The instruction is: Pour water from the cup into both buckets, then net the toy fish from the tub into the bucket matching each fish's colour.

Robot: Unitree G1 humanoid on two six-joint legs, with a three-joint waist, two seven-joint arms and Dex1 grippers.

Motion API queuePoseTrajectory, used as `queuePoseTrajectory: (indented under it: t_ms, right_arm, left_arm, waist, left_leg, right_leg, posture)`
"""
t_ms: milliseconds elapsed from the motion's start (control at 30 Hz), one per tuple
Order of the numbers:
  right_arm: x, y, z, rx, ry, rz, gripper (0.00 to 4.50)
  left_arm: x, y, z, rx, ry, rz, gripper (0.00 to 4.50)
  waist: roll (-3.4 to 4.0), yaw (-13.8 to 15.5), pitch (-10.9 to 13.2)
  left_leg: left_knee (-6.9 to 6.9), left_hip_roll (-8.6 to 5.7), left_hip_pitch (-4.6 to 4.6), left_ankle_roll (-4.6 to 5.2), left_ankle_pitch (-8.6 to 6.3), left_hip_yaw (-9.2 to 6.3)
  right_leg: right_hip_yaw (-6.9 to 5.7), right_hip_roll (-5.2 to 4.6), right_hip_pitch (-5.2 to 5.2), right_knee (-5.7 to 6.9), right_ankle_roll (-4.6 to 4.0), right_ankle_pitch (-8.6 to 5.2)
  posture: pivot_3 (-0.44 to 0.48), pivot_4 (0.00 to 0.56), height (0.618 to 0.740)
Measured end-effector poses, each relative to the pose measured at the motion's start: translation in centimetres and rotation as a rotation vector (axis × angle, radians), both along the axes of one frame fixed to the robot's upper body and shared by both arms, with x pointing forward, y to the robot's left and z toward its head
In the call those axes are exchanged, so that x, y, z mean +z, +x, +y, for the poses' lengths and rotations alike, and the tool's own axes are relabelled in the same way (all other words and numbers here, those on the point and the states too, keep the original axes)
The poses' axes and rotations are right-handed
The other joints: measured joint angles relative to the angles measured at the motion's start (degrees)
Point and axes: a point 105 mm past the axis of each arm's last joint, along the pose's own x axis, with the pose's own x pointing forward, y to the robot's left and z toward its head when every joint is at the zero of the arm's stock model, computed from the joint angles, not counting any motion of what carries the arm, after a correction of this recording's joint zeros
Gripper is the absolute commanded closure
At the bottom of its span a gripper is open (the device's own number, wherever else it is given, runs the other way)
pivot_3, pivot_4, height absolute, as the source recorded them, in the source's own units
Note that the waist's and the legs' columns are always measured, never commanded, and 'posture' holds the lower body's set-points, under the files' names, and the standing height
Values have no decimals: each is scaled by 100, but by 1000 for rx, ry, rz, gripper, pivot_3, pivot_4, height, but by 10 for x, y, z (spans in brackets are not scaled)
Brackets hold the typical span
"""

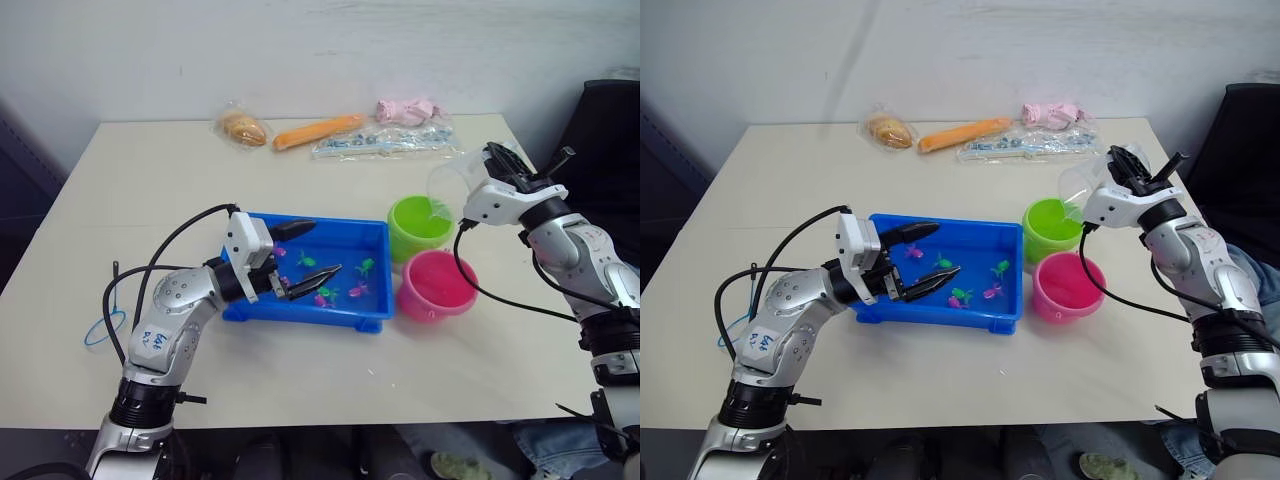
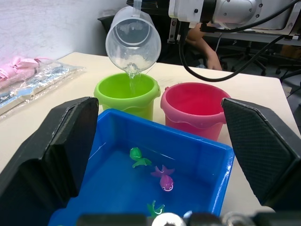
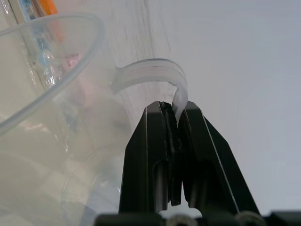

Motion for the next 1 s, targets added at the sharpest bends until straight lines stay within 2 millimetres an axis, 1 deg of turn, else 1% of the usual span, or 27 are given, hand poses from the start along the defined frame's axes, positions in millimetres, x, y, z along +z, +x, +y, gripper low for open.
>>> queuePoseTrajectory:
  t_ms: [367, 500, 600, 700, 800, 867, 900, 1000]
  right_arm:
    - [-2, 0, 5, 8, -30, -25, 4436]
    - [0, 0, 4, 8, 18, -23, 4436]
    - [-1, 0, -3, 32, 264, 20, 4436]
    - [-5, -3, -8, 65, 417, 77, 4436]
    - [0, -7, -15, 96, 583, 104, 4436]
    - [4, -11, -25, 107, 740, 108, 4436]
    - [6, -14, -32, 115, 851, 110, 4436]
    - [6, -25, -53, 133, 1120, 139, 4436]
  left_arm:
    - [0, 0, 0, 0, 1, 0, 0]
    - [0, 0, 0, 0, 1, 0, 0]
    - [0, 0, 0, -1, 1, 0, 0]
    - [0, 0, 0, -2, 1, 0, 0]
    - [0, 0, 0, -5, 2, 0, 0]
    - [0, 0, 0, -10, 3, -1, 0]
    - [1, 0, -1, -13, 4, -3, 0]
    - [4, -1, -2, -38, 5, -14, 0]
  waist:
    - [0, -79, 0]
    - [-1, -82, 1]
    - [-6, -80, 4]
    - [-6, -79, 4]
    - [-7, -74, 4]
    - [-7, -65, 4]
    - [-6, -58, 4]
    - [-6, -13, 4]
  left_leg:
    - [0, 1, 0, 0, 0, 0]
    - [0, 2, 0, 0, 0, 0]
    - [0, 3, 0, 0, 0, -1]
    - [0, 3, -1, 0, 0, -1]
    - [0, 5, -1, 0, 0, -2]
    - [1, 5, -1, 0, 0, -5]
    - [1, 6, -2, 0, 0, -6]
    - [0, 6, -5, 1, -1, -8]
  right_leg:
    - [0, 0, 0, 0, 0, 0]
    - [-1, 0, 0, 1, 0, 0]
    - [-1, 3, 1, 2, 0, 0]
    - [0, 0, 1, 2, 1, 0]
    - [0, -2, 1, 3, 1, 1]
    - [-1, -2, 1, 4, 1, 1]
    - [-2, -2, 2, 4, 1, 1]
    - [-3, -4, 1, 3, 1, 1]
  posture:
    - [0, 150, 740]
    - [0, 150, 740]
    - [0, 150, 740]
    - [0, 150, 740]
    - [0, 150, 740]
    - [0, 150, 740]
    - [0, 150, 740]
    - [0, 150, 740]
